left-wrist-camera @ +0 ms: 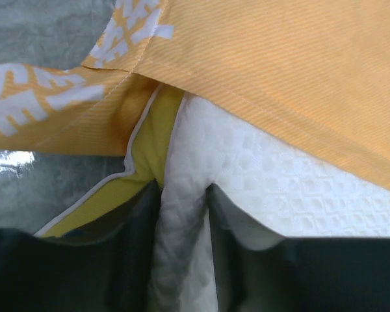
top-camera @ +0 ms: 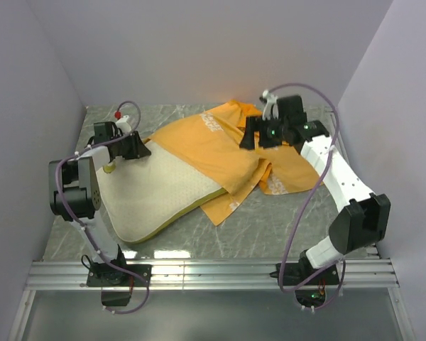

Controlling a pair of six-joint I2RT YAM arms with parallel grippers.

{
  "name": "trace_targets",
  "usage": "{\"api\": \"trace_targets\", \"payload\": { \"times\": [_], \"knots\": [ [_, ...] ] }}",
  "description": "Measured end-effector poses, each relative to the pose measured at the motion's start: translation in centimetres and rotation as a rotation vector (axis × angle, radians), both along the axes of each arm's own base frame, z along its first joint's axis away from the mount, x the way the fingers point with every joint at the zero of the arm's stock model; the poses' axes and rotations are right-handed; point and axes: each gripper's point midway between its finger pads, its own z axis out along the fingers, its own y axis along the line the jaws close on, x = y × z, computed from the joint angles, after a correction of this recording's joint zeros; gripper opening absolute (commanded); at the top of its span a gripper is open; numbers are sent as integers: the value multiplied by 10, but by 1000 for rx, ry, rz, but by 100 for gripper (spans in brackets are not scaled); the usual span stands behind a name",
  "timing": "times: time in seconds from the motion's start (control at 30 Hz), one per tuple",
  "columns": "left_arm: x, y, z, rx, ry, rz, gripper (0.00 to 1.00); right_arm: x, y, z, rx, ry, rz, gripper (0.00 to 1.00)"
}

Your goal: Put the pillow into the pillowcase

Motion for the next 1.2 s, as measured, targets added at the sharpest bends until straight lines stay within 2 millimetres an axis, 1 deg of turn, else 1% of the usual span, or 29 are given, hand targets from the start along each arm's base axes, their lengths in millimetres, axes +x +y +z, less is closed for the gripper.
{"api": "trace_targets", "payload": {
  "times": [0.03, 0.07, 0.1, 0.13, 0.17, 0.2, 0.27, 0.3, 0.33, 0.37, 0.4, 0.43, 0.47, 0.5, 0.53, 0.57, 0.6, 0.7, 0.77, 0.83, 0.9, 0.93, 0.97, 1.0, 1.03, 1.07, 1.1, 1.17, 1.2],
  "knots": [
    [-3, 0, 3, 5, -8, -5, 51, -11, -3, -14, -10, 40, 2, 86],
    [-7, -1, 6, 11, -15, -14, 57, -24, -6, -35, -19, 95, 3, 86],
    [-11, -1, 10, 22, -28, -25, 68, -37, -7, -54, -20, 139, 5, 86],
    [-17, -1, 16, 42, -48, -44, 74, -55, -11, -80, -27, 211, 3, 86],
    [-23, -2, 23, 60, -65, -65, 98, -73, -15, -103, -25, 275, -7, 87],
    [-30, -2, 33, 85, -90, -92, 99, -92, -19, -124, -19, 335, -18, 88],
    [-43, -7, 57, 134, -147, -147, 99, -125, -26, -151, -3, 428, -42, 90],
    [-49, -11, 71, 170, -188, -183, 99, -138, -28, -161, 11, 460, -55, 90],
    [-56, -18, 86, 212, -240, -226, 99, -147, -29, -167, 27, 483, -66, 90],
    [-64, -27, 99, 250, -286, -277, 99, -151, -28, -171, 48, 493, -74, 90],
    [-73, -40, 109, 285, -327, -335, 99, -151, -25, -173, 68, 495, -78, 90],
    [-84, -56, 116, 324, -371, -396, 99, -149, -22, -174, 86, 493, -80, 90],
    [-95, -73, 118, 346, -398, -451, 99, -144, -19, -174, 107, 490, -83, 89],
    [-110, -91, 115, 364, -414, -515, 99, -139, -15, -175, 126, 485, -83, 89],
    [-128, -109, 108, 376, -423, -588, 99, -134, -12, -177, 143, 484, -84, 89],
    [-143, -123, 98, 381, -419, -641, 99, -129, -9, -179, 155, 484, -84, 89],
    [-161, -134, 83, 401, -401, -694, 99, -126, -7, -182, 166, 490, -87, 89],
    [-199, -149, 41, 464, -321, -804, 99, -120, -3, -191, 190, 503, -95, 89],
    [-221, -158, 15, 519, -269, -877, 99, -121, -2, -197, 201, 505, -100, 89],
    [-231, -162, 2, 560, -253, -914, 99, -125, -2, -201, 209, 516, -105, 88],
    [-233, -165, -6, 595, -246, -926, 99, -127, -2, -207, 214, 526, -109, 85],
    [-231, -166, -10, 606, -243, -922, 94, -128, -2, -210, 214, 532, -111, 81],
    [-230, -167, -14, 612, -231, -914, 75, -128, -2, -213, 213, 542, -114, 81],
    [-228, -167, -18, 615, -212, -905, 64, -127, 0, -215, 222, 552, -112, 81],
    [-226, -167, -21, 618, -198, -893, 56, -125, 2, -216, 228, 560, -109, 79],
    [-223, -168, -23, 619, -188, -884, 51, -123, 4, -216, 234, 565, -107, 79],
    [-220, -169, -24, 613, -180, -874, 49, -119, 6, -216, 240, 571, -105, 79],
    [-218, -172, -21, 594, -176, -862, 47, -112, 11, -216, 256, 584, -99, 78],
    [-218, -174, -18, 582, -176, -858, 43, -108, 14, -216, 266, 594, -96, 77]
  ]
}}
